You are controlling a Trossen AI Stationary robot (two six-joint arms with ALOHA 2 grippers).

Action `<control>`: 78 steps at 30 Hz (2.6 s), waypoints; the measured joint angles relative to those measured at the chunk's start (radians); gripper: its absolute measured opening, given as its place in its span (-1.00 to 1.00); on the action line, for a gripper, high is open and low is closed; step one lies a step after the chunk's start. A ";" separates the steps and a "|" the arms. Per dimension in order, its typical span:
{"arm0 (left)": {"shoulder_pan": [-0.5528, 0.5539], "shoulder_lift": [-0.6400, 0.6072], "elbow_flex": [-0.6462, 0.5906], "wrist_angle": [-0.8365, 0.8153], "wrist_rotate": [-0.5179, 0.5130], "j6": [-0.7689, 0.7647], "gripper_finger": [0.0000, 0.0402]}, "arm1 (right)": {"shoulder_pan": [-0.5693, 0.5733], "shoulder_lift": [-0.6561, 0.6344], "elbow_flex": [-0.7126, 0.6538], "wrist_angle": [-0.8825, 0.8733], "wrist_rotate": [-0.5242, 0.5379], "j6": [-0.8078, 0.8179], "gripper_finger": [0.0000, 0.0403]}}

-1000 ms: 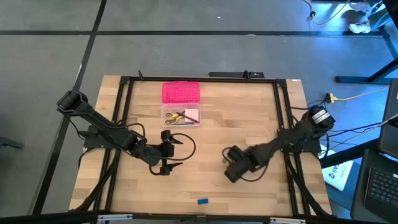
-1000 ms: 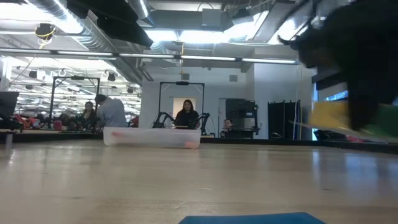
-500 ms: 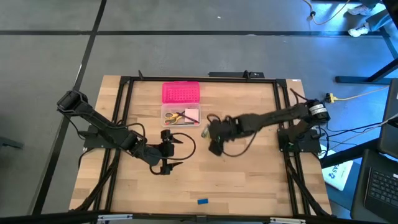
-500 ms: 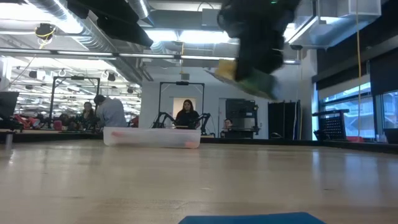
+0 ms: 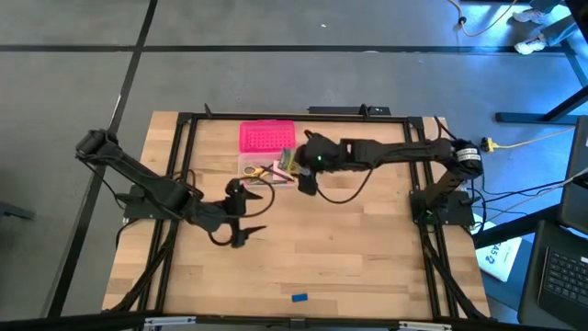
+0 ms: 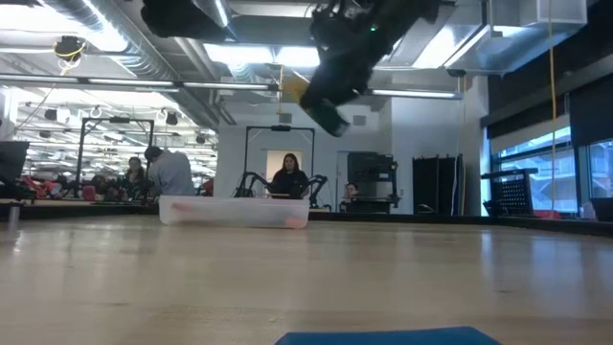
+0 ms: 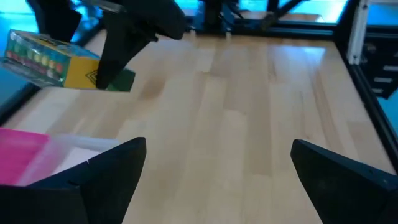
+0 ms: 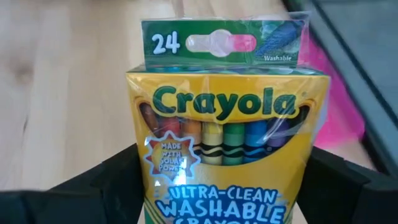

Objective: Pack school essentials
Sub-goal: Put the yellow crayon box into the pink supply box

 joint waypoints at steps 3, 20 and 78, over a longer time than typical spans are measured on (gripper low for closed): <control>0.002 -0.021 0.000 -0.031 -0.041 -0.006 0.97 | -0.033 0.025 0.000 0.089 -0.073 -0.090 0.64; 0.046 -0.026 0.001 -0.114 -0.234 -0.060 0.97 | -0.140 0.287 -0.001 0.386 -0.187 -0.317 0.64; 0.157 -0.025 -0.001 -0.150 -0.230 -0.077 0.97 | -0.146 0.311 -0.001 0.196 -0.188 -0.339 0.64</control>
